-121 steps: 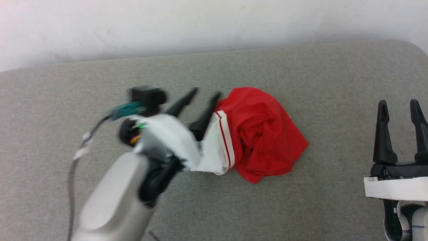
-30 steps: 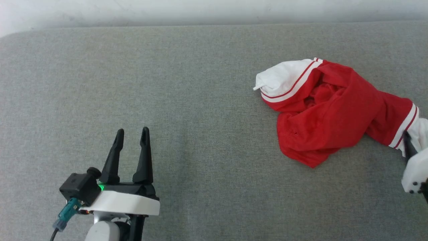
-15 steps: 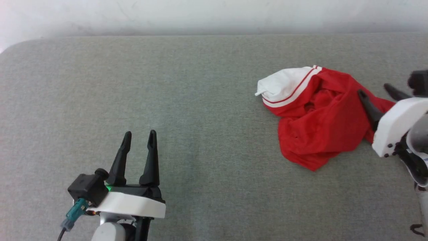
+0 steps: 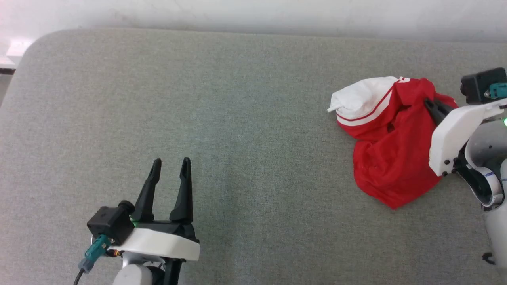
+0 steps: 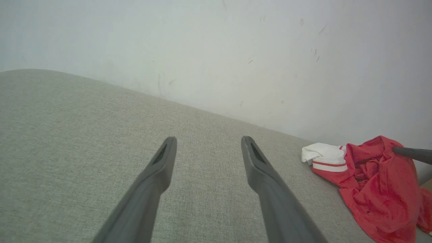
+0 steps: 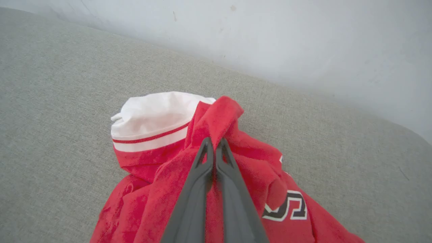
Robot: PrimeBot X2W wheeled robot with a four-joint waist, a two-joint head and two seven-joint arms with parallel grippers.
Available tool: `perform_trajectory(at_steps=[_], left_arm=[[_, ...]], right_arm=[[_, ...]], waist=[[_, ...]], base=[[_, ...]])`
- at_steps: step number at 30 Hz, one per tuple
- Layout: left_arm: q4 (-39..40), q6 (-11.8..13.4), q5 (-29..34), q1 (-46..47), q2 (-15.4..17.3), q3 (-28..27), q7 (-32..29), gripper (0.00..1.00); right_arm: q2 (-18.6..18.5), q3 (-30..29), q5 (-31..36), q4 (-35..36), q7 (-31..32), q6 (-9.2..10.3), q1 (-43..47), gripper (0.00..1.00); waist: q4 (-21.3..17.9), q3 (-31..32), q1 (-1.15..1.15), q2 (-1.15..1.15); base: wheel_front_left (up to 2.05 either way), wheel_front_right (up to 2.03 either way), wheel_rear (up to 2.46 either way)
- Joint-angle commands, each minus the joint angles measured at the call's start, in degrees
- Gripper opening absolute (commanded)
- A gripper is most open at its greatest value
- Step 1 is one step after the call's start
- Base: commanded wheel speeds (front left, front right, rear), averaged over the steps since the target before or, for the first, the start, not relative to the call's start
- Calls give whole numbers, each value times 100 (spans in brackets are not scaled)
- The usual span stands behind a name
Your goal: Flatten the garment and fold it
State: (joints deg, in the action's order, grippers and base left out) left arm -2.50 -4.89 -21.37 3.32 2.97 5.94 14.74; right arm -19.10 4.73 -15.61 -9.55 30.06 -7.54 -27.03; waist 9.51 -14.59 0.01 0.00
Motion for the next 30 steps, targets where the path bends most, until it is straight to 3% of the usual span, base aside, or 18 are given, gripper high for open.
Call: perform_trajectory(at_steps=[1,7,13,17,20,21,22,30], left_arm=[[-22,54,37,-63,-9,-14,26,100],[-22,57,66,-144,-9,-66,26,100],[-5,44,69,-150,-9,-68,26,100],[-5,38,52,-165,-9,-75,26,100],[-21,31,22,-138,-9,-73,26,100],[-26,29,14,-131,-9,-79,26,100],[-30,28,5,-126,-9,-85,26,100],[-85,46,-50,-132,-9,-80,26,100]], right_arm=[[-34,44,-2,89,-74,5,-92,0],[100,779,-559,1043,-188,5,-136,0],[81,2386,-1540,1769,334,5,527,0],[-322,3659,-2403,1841,1015,5,1145,0],[-787,4065,-2747,1709,1518,5,1335,0],[-855,4060,-2766,1692,1514,5,1331,37],[-895,4013,-2736,1673,1446,5,1306,100],[-642,3280,-2759,1873,682,5,813,100]], waist=[[-54,129,-1,0],[-242,383,-1,0],[-296,396,-1,0],[-242,299,-1,0],[-186,222,-1,0],[-174,205,-1,0],[-167,191,-1,0],[-175,227,-1,0]], base=[[0,0,0],[0,0,0],[0,0,0],[0,0,0],[0,0,0],[0,0,0],[0,0,0],[0,0,0]])
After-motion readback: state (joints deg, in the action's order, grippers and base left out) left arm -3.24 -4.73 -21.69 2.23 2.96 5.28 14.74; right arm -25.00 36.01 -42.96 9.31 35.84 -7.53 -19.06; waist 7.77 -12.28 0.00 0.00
